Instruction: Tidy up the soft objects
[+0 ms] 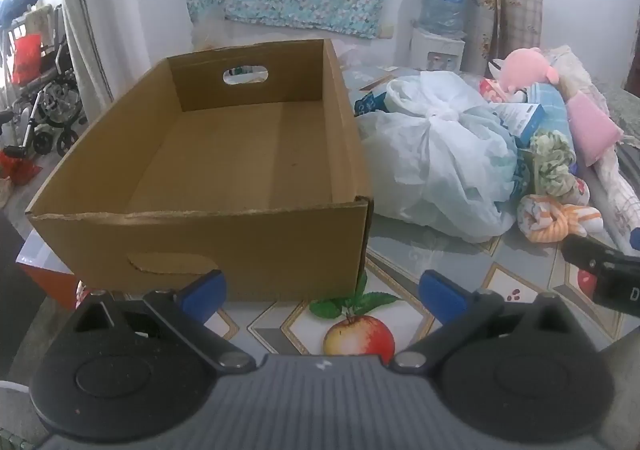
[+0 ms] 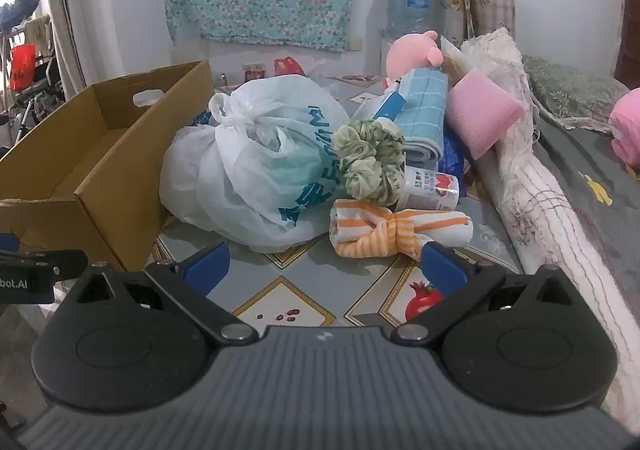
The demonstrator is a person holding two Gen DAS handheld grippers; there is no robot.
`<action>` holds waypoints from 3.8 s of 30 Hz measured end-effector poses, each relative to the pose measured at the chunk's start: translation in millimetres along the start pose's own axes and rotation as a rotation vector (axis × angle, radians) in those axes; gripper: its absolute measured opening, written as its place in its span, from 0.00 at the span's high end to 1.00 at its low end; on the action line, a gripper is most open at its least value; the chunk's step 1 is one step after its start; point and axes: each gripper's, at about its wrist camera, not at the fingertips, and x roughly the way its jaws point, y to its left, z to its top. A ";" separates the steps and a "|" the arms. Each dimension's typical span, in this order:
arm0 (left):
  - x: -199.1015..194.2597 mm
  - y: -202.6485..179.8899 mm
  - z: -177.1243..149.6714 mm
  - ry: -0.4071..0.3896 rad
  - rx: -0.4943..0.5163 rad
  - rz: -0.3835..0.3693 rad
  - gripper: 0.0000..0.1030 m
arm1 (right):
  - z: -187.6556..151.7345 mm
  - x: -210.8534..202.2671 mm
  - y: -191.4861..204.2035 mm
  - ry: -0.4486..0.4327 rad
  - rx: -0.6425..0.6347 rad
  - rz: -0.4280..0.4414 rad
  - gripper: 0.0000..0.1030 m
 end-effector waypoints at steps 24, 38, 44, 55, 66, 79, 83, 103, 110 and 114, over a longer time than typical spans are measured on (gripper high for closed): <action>7.1 11.3 11.5 0.017 0.001 0.010 0.00 | 14.8 16.2 25.8 0.073 -0.081 0.015 0.01; 9.8 15.7 12.2 0.029 -0.020 0.002 0.00 | 18.4 15.6 31.1 0.068 -0.101 0.008 0.01; 8.8 17.0 11.9 0.022 -0.025 0.005 0.00 | 19.0 15.1 32.0 0.065 -0.100 0.011 0.01; 9.5 19.6 10.9 0.028 -0.028 0.008 0.00 | 19.2 15.8 34.5 0.066 -0.105 0.013 0.01; 10.6 21.0 9.5 0.036 -0.028 0.011 0.00 | 18.7 16.4 36.6 0.069 -0.109 0.016 0.01; 9.8 20.5 8.0 0.038 -0.021 0.015 0.00 | 18.6 17.3 36.1 0.070 -0.111 0.013 0.01; -1.0 15.6 8.0 -0.013 0.011 0.000 0.00 | 15.5 15.0 28.7 0.044 -0.109 0.019 0.01; -34.7 -81.1 92.1 -0.211 0.269 -0.408 0.00 | 37.8 -25.6 -149.3 -0.287 0.252 -0.005 0.01; -17.2 -122.2 135.9 -0.237 0.404 -0.358 0.04 | 39.2 1.8 -170.3 -0.325 0.357 0.085 0.01; 11.7 -157.9 152.9 -0.179 0.509 -0.355 0.18 | 46.0 17.7 -172.2 -0.348 0.357 0.072 0.01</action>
